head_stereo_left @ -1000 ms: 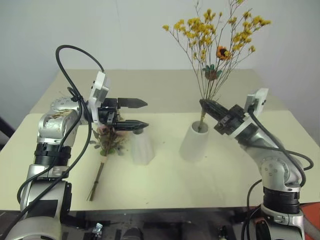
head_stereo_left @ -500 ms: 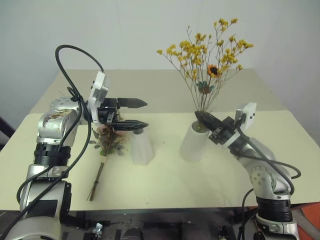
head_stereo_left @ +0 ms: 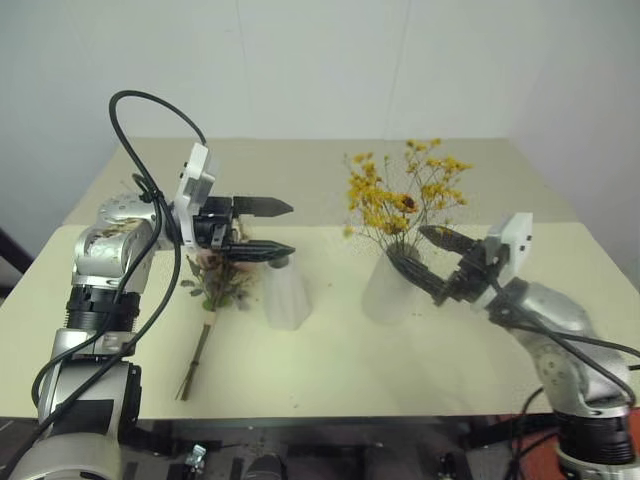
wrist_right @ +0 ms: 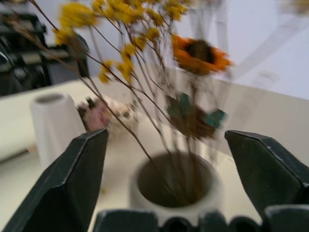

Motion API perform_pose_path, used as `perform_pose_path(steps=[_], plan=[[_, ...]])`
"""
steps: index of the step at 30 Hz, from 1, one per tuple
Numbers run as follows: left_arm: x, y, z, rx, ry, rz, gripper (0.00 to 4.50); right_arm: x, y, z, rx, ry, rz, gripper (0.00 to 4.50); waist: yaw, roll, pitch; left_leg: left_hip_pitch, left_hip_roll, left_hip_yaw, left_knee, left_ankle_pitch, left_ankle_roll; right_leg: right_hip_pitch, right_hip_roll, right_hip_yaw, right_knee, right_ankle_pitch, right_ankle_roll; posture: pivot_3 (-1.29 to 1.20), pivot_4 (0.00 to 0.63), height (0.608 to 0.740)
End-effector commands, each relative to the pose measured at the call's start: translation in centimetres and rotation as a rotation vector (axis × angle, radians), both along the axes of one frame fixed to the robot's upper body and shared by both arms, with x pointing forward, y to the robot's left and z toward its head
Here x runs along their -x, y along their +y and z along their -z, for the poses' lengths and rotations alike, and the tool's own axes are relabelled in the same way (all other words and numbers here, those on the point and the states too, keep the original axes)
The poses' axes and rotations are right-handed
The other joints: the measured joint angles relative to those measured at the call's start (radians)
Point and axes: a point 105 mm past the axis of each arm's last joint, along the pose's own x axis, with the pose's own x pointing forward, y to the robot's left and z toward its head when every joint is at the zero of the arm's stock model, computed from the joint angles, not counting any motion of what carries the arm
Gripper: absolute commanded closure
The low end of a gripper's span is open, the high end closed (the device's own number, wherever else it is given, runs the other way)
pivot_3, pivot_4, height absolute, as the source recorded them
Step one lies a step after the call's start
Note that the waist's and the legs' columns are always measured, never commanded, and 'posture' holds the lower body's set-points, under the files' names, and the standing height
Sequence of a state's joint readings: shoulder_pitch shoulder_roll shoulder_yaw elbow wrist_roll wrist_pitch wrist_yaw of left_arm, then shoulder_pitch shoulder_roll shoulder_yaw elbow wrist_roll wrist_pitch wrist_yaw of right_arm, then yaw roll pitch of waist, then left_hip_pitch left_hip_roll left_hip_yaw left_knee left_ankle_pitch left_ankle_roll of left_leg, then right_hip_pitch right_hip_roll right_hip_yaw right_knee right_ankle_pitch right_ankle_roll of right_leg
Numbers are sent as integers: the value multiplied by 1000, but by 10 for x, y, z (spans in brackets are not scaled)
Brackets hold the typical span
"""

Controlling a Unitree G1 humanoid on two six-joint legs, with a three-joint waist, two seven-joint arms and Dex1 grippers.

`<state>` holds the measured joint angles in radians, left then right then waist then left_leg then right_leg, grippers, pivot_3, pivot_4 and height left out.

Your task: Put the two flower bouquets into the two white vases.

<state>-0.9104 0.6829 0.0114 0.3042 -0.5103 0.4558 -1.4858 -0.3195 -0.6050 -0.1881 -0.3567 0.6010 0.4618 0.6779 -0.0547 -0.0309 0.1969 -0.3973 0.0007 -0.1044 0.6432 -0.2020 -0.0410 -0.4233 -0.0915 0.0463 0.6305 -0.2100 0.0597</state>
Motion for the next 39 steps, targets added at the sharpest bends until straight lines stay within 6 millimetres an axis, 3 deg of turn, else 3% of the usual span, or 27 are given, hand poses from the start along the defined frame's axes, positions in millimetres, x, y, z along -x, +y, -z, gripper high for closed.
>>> perform_pose_path(steps=[1, 8, 18, 23, 30, 34, 39], plan=[[5, 6, -11, 6, -61, -12, 0, 10, -13, -15, 81, -29, -1, 37, 1, 0, 0, 0, 0, 0, 0, 0, 0, 0, 0, 0, 0, 0, 0, 0, 150, 740], [15, 28, -6, 18, -46, -123, 0, 31, -32, -5, 314, 63, -93, 37, 3, 0, 0, 0, 0, 0, 0, 0, 0, 0, 0, 0, -1, 0, 0, 0, 150, 740], [45, 69, -16, 34, -54, -314, 0, 51, -25, -24, 302, 42, -329, 37, 8, 0, 0, 1, 1, 0, 0, 0, 0, 1, 0, 0, -1, -1, 1, 0, 150, 740], [57, 88, 3, -28, 18, -461, 0, 59, -15, -37, 251, 38, -443, 37, 9, 0, 0, 1, 1, 0, 0, 0, 0, 1, 0, 0, -1, -1, 0, 0, 150, 740], [46, 115, 45, -324, 208, -836, 0, 52, -7, -38, 252, 29, -477, 37, 16, 0, 0, 2, 1, 0, 0, 0, 0, 2, 0, 0, -1, -1, 0, 0, 150, 740], [44, 113, 59, -425, 384, -907, 0, 49, -3, -38, 245, 21, -495, 37, 17, 0, 0, 1, 1, 0, 0, 0, 0, 1, 0, -1, -1, -1, 0, 0, 150, 740], [44, 99, 64, -530, 435, -895, 0, 46, -2, -40, 243, 18, -501, 37, 11, 0, 0, 0, 1, 0, 0, 0, 0, 0, 0, -1, -1, -1, 0, 0, 150, 740]])
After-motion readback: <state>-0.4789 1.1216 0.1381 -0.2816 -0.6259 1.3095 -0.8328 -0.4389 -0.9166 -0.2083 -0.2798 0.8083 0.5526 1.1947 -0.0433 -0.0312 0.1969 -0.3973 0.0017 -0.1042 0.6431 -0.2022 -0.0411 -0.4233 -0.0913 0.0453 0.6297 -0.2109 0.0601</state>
